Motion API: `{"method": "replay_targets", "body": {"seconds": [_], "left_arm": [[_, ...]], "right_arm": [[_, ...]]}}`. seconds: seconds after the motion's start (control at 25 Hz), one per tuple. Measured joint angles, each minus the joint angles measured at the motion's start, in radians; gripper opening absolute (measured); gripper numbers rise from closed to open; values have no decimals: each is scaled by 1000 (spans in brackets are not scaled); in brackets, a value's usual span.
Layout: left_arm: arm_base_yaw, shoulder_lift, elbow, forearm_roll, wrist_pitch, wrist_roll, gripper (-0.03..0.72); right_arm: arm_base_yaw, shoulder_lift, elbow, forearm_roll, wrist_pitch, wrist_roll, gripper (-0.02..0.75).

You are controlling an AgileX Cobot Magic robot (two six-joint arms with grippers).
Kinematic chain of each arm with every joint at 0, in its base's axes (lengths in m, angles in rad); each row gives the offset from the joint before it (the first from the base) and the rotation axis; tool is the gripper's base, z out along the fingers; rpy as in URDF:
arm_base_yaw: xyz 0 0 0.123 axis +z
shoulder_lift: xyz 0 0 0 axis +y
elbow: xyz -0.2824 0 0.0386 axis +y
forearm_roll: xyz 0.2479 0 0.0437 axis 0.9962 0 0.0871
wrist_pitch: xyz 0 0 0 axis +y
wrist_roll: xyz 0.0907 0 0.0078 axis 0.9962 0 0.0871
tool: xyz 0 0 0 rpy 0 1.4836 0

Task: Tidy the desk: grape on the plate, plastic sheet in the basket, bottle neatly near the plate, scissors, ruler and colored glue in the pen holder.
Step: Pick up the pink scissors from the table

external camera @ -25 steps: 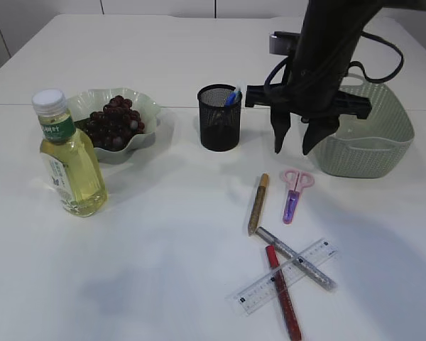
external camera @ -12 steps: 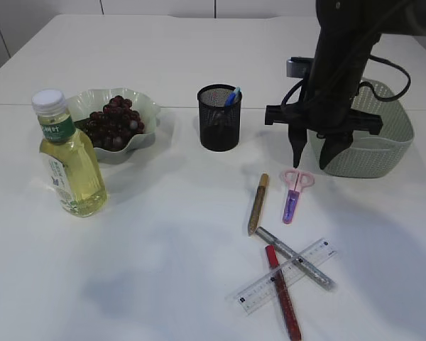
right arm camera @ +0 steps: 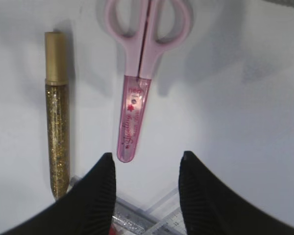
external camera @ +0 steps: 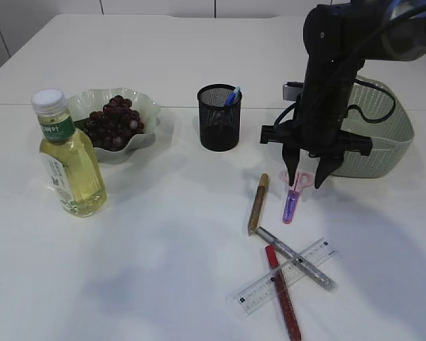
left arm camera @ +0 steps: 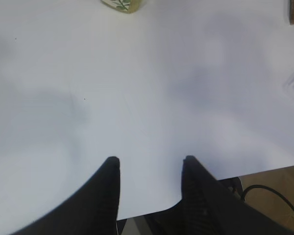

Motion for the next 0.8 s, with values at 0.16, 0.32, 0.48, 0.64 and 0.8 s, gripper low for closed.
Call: {"method": "replay_targets", "body": {"seconds": [0.16, 0.32, 0.48, 0.64, 0.8], "left_arm": [[0, 0, 0, 0, 0, 0, 309], [0, 0, 0, 0, 0, 0, 309], [0, 0, 0, 0, 0, 0, 309], [0, 0, 0, 0, -1, 0, 309], [0, 0, 0, 0, -4, 0, 309]], "right_arm": [[0, 14, -6, 0, -9, 32, 347], [0, 27, -6, 0, -37, 40, 347], [0, 32, -6, 0, -82, 43, 347], [0, 34, -6, 0, -110, 47, 347], [0, 44, -6, 0, -111, 54, 347]]}}
